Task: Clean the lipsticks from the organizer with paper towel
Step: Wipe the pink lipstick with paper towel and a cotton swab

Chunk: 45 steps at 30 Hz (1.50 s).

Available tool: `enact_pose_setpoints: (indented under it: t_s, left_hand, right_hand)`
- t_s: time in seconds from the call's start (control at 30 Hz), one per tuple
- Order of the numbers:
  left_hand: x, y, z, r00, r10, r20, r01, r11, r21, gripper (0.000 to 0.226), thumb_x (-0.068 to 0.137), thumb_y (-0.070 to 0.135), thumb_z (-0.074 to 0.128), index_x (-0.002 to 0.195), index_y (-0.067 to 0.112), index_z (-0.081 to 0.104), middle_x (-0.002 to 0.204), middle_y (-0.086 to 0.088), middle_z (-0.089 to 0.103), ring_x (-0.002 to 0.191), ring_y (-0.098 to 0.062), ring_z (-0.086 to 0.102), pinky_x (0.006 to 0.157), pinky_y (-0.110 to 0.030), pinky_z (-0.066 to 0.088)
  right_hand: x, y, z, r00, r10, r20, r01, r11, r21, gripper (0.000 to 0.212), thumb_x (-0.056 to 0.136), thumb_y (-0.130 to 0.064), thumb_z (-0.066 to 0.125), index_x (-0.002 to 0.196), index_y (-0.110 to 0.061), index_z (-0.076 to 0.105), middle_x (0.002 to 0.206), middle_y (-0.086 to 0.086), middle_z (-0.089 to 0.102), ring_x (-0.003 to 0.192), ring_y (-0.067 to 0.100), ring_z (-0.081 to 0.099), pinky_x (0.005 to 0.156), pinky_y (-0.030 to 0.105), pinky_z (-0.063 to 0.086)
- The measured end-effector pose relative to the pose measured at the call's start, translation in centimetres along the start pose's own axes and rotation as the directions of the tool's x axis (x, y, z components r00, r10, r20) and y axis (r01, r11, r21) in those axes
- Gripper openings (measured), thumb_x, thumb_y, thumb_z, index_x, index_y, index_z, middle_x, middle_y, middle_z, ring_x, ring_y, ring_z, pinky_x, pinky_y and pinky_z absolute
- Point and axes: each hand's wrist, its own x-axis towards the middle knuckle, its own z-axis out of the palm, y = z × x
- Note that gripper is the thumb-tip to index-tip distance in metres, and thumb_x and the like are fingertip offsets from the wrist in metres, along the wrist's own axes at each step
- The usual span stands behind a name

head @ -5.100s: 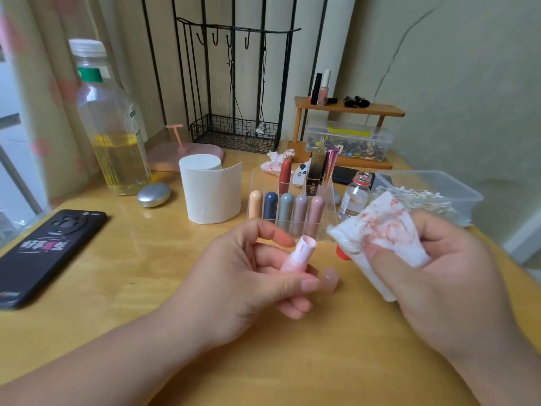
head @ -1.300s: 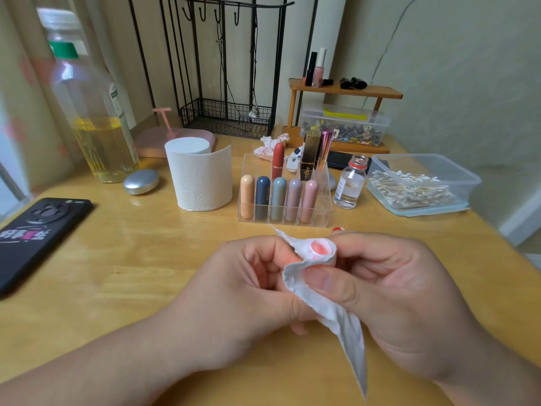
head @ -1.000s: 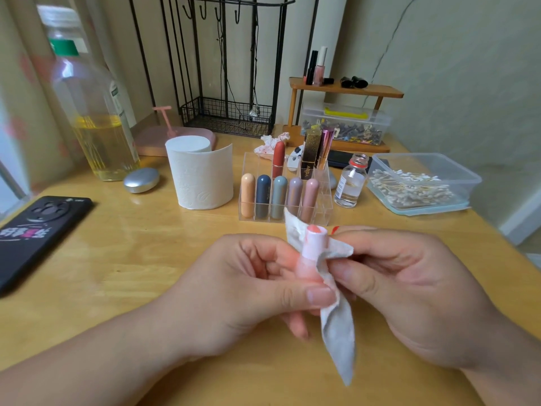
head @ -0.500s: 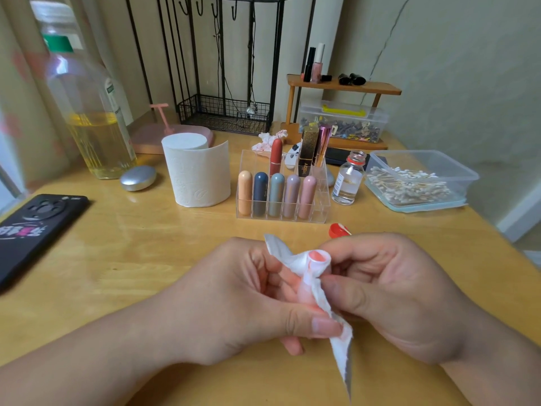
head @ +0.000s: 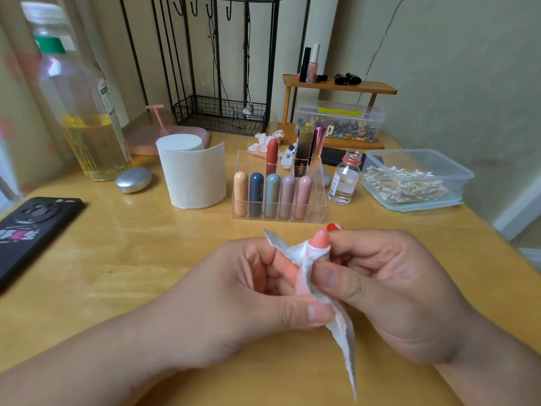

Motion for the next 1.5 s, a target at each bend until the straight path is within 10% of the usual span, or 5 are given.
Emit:
enact_pose_setpoints:
  t_s: [0.43,0.67,0.97,1.17,1.5]
  left_hand:
    - [-0.2,-0.5,0.2,0.993,0.055,-0.108,-0.045,0.994,0.095,0.037,0.067,0.017,0.086,0.086,-0.006,0.065,0.084,-0.025,0.071,0.077,-0.029,0.065,0.076,-0.045,0.054]
    - [0.0,0.2,-0.3,0.965,-0.043,0.258,0.095,0.977,-0.193,0.046,0.098,0.022,0.060,0.116,-0.019,0.052,0.113,-0.023,0.065,0.104,-0.031,0.061,0.088,-0.045,0.052]
    - [-0.5,-0.1,0.7,0.970,0.160,-0.182,-0.119,0.968,0.220,0.029,0.067,0.032,0.082,0.082,0.008,0.073,0.075,-0.015,0.073,0.061,-0.023,0.066,0.060,-0.031,0.056]
    - [-0.1,0.7,-0.4,0.951,-0.030,0.307,0.082,0.984,-0.156,0.031,0.096,0.027,0.062,0.109,-0.001,0.066,0.101,-0.011,0.072,0.088,-0.029,0.065,0.084,-0.042,0.053]
    - [-0.6,0.3,0.6,0.978,0.077,-0.194,-0.035,0.976,0.213,0.039,0.060,0.034,0.088,0.077,0.005,0.070,0.072,-0.020,0.070,0.063,-0.028,0.062,0.062,-0.051,0.054]
  right_hand:
    - [0.1,0.1,0.2,0.998,0.055,0.009,-0.055,0.996,0.075,0.021,0.087,-0.018,0.064,0.094,0.000,0.073,0.082,0.018,0.068,0.072,0.027,0.063,0.065,0.030,0.052]
    - [0.3,-0.4,-0.3,0.996,0.080,0.047,-0.088,0.977,0.192,0.016,0.090,-0.018,0.064,0.092,-0.003,0.070,0.068,0.004,0.066,0.057,0.015,0.060,0.056,0.020,0.048]
    - [0.2,-0.1,0.1,0.999,0.034,0.036,-0.039,0.987,0.156,0.025,0.091,-0.016,0.058,0.099,0.006,0.068,0.085,0.024,0.068,0.072,0.038,0.066,0.065,0.037,0.055]
    - [0.0,-0.4,0.3,0.998,0.037,0.043,-0.043,0.987,0.152,0.025,0.091,-0.016,0.057,0.095,0.007,0.066,0.071,0.009,0.065,0.058,0.014,0.060,0.057,0.020,0.048]
    - [0.2,-0.4,1.0,0.999,-0.041,0.005,0.040,0.996,0.077,0.021,0.094,-0.013,0.052,0.086,-0.012,0.072,0.073,0.009,0.068,0.063,0.021,0.066,0.061,0.026,0.053]
